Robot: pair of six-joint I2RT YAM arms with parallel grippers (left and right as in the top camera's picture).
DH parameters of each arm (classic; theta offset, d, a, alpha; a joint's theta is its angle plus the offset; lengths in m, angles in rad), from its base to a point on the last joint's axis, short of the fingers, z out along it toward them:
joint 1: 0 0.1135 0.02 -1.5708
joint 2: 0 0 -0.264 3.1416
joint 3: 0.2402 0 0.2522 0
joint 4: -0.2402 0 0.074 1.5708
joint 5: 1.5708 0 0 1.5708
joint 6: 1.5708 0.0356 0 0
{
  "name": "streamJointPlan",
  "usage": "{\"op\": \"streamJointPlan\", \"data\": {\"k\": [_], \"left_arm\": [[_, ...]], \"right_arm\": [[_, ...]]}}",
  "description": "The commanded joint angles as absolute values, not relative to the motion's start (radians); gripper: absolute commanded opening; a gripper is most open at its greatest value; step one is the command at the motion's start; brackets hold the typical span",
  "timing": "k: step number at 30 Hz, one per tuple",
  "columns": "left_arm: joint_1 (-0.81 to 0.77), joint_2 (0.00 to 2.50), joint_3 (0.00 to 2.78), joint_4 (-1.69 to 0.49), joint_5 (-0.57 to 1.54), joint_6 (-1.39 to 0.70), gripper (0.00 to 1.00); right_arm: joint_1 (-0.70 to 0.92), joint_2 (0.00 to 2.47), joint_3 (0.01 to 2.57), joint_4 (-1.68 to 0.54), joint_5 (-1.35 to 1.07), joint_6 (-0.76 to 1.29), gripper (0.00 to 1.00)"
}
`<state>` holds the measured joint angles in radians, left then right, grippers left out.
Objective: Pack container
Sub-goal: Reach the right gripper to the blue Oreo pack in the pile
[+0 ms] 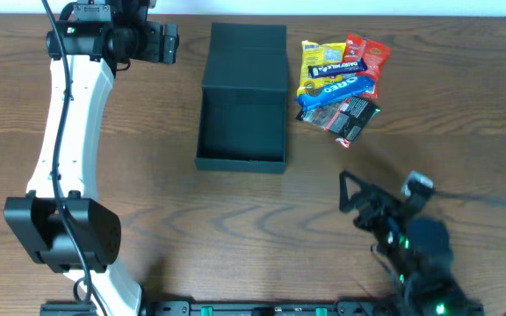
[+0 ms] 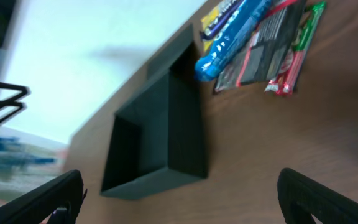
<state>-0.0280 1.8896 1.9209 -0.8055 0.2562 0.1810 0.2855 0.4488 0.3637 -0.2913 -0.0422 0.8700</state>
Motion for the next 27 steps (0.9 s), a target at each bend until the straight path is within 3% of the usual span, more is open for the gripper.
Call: {"op": "streamJointPlan", "data": {"k": [1,10,20,27], "left_arm": [[-0.027,1.896,1.921,-0.807,0.263,0.187,0.95],[-0.027,1.896,1.919,-0.839,0.262,0.187,0.95],[-0.027,1.896,1.919,-0.889,0.259,0.187,0.95],[-0.027,1.896,1.919,-0.908,0.259,0.188,0.95]], "right_arm": [[0.237,0.672,0.53,-0.303,-0.114,0.708,0.99],[0.208,1.347,1.12,-0.616,-0.131,0.68,0.99],[0.177,2.093,2.058,-1.277,-0.07,0.741,0.99],[0.131,2.329,2.229,-1.309,-0.139,0.84,0.99]]}}
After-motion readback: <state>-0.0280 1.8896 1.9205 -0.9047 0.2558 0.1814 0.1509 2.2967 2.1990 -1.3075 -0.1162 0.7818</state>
